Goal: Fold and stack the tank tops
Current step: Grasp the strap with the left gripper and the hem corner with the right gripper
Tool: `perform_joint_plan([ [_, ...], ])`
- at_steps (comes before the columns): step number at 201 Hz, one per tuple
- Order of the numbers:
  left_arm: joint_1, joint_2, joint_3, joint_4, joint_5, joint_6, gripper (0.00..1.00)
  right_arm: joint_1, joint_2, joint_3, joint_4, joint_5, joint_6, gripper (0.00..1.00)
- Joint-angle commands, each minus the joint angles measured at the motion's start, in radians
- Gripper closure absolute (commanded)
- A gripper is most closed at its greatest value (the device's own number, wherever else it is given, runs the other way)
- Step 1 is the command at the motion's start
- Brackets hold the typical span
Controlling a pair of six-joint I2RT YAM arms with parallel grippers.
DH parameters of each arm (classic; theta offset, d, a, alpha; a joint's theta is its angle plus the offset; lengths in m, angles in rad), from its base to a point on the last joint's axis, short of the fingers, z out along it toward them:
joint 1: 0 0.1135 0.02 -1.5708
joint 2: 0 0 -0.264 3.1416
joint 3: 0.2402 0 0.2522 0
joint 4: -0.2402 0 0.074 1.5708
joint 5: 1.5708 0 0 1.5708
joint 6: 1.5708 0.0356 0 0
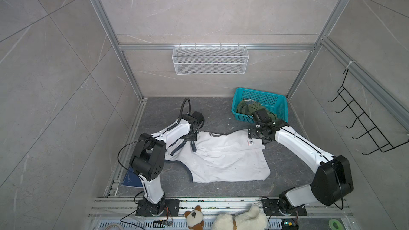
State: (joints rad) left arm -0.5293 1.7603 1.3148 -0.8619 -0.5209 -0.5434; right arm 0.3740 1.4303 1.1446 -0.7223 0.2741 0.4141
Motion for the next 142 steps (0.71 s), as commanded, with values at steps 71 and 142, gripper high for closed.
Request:
perform_joint_plan([
  [71, -0.028, -0.286, -0.325, 0.311, 0.492, -0.115, 0.23, -0.297, -0.225, -0.344, 0.167, -0.382, 0.024, 0.31],
  [142, -0.029, -0.174, -0.380, 0.437, 0.565, -0.165, 0.38, -0.419, -0.096, -0.436, 0.345, -0.534, 0.108, 0.35],
])
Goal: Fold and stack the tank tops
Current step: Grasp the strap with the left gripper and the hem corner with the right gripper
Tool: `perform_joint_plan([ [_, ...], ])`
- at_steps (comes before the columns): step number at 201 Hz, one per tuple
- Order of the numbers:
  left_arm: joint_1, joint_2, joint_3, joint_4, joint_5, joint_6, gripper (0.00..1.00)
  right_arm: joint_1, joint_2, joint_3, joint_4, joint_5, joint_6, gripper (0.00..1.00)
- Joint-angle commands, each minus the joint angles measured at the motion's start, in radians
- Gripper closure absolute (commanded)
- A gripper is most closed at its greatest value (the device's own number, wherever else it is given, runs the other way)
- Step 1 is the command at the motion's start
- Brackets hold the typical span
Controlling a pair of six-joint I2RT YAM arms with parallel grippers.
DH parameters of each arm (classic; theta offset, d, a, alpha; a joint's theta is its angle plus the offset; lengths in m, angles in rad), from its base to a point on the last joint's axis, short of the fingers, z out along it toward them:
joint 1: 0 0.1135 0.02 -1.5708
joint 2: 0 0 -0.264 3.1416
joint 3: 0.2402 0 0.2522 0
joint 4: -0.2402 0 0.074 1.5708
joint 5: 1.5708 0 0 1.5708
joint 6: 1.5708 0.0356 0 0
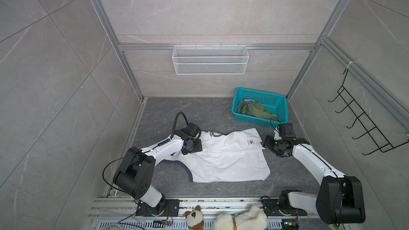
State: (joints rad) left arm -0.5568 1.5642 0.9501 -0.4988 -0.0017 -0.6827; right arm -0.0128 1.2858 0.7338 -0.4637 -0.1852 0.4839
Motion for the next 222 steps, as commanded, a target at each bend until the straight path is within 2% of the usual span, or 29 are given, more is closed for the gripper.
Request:
perform_joint_plan([
  [1, -0.001, 0.024, -0.016, 0.076, 0.047, -0.026, 0.38, -0.033, 0.050, -0.026, 0.087, -0.076, 0.038, 0.35],
  [30, -0.001, 0.052, -0.014, 0.097, 0.047, -0.023, 0.49, -0.041, 0.080, -0.040, 0.121, -0.082, 0.045, 0.37],
  [96, -0.002, 0.080, -0.016, 0.105, 0.031, -0.009, 0.65, -0.042, 0.149, -0.065, 0.161, -0.065, 0.061, 0.39],
  [123, -0.001, 0.086, -0.020, 0.119, 0.039, -0.008, 0.73, -0.041, 0.189, -0.071, 0.208, -0.099, 0.067, 0.41],
  [156, 0.000, 0.079, -0.010, 0.117, 0.039, -0.001, 0.81, -0.041, 0.216, -0.057, 0.236, -0.118, 0.072, 0.51],
  [209, -0.001, 0.002, -0.041, 0.144, 0.018, 0.003, 0.93, -0.037, 0.197, -0.046, 0.235, -0.096, 0.063, 0.79],
  [222, -0.001, -0.017, -0.048, 0.154, 0.017, 0.005, 0.96, -0.032, 0.183, -0.046, 0.235, -0.102, 0.062, 0.82],
])
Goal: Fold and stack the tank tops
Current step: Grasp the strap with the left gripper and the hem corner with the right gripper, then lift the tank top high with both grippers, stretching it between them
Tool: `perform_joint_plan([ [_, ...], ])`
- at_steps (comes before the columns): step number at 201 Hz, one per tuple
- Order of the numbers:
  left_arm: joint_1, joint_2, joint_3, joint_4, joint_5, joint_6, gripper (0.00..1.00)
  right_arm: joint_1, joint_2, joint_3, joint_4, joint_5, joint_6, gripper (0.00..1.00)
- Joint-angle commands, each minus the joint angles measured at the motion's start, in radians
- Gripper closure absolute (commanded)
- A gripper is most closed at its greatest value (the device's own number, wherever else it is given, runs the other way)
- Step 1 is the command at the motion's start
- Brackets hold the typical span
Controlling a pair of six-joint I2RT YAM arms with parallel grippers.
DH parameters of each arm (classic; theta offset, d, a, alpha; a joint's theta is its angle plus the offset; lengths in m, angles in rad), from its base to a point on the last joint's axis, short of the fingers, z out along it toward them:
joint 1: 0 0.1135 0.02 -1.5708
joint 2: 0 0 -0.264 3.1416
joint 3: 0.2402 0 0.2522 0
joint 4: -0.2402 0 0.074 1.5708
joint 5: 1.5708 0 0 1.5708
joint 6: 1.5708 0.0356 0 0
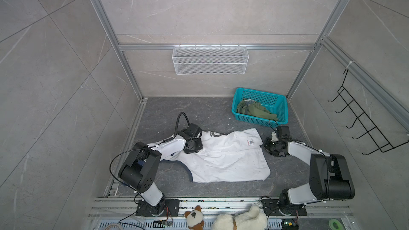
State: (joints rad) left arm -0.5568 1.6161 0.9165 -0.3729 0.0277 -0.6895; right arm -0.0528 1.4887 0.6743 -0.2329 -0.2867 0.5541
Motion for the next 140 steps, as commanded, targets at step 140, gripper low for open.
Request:
perform_joint_plan([
  [140, -0.001, -0.568, -0.080, -0.055, -0.116, 0.002, 1.00, 0.013, -0.456, 0.126, -0.324, -0.001, -0.050, 1.00],
])
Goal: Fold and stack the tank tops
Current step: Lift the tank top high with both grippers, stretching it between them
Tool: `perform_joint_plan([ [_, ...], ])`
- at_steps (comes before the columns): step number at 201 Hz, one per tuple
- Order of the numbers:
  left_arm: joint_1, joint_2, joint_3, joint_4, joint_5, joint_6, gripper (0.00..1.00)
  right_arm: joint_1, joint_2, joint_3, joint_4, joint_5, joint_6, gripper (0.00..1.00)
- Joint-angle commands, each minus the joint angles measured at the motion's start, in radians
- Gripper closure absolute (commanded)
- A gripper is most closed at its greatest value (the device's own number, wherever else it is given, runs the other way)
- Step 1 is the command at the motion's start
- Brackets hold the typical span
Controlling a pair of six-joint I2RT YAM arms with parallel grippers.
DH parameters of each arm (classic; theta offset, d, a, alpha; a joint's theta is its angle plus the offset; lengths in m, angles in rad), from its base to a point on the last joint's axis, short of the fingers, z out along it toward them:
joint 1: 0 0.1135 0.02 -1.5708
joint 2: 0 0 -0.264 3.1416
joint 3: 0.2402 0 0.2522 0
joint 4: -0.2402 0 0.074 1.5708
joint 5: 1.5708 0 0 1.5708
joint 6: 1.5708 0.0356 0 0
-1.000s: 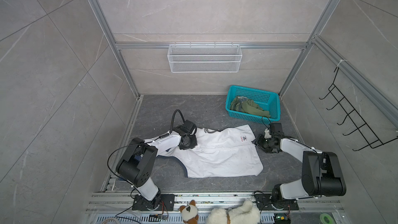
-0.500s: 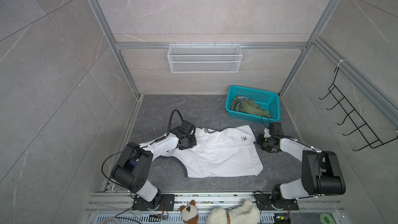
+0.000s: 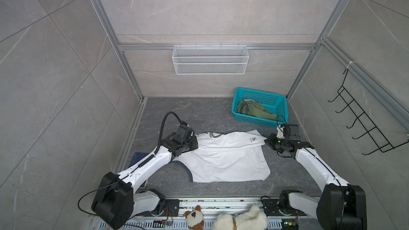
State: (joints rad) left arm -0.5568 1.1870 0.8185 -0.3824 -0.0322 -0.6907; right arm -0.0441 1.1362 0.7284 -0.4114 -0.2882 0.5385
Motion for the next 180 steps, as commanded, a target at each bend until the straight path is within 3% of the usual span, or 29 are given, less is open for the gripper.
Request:
perform_joint_plan([
  [1, -0.001, -0.142, 0.019, -0.049, -0.058, 0.004, 1.00, 0.004, -0.110, 0.075, -0.150, 0.000, -0.034, 1.00],
  [46, -0.001, -0.341, 0.178, -0.216, -0.114, 0.056, 1.00, 0.006, -0.295, 0.281, -0.314, -0.052, -0.051, 1.00],
  [85, -0.001, -0.413, 0.382, -0.303, -0.105, 0.117, 1.00, 0.006, -0.321, 0.547, -0.385, -0.143, -0.056, 1.00],
  [121, 0.000, -0.407, 0.578, -0.363, -0.023, 0.164, 1.00, 0.007, -0.318, 0.766, -0.420, -0.211, -0.065, 1.00],
  [180, 0.000, -0.494, 0.761, -0.472, 0.061, 0.185, 1.00, 0.006, -0.354, 1.002, -0.496, -0.261, -0.061, 1.00],
])
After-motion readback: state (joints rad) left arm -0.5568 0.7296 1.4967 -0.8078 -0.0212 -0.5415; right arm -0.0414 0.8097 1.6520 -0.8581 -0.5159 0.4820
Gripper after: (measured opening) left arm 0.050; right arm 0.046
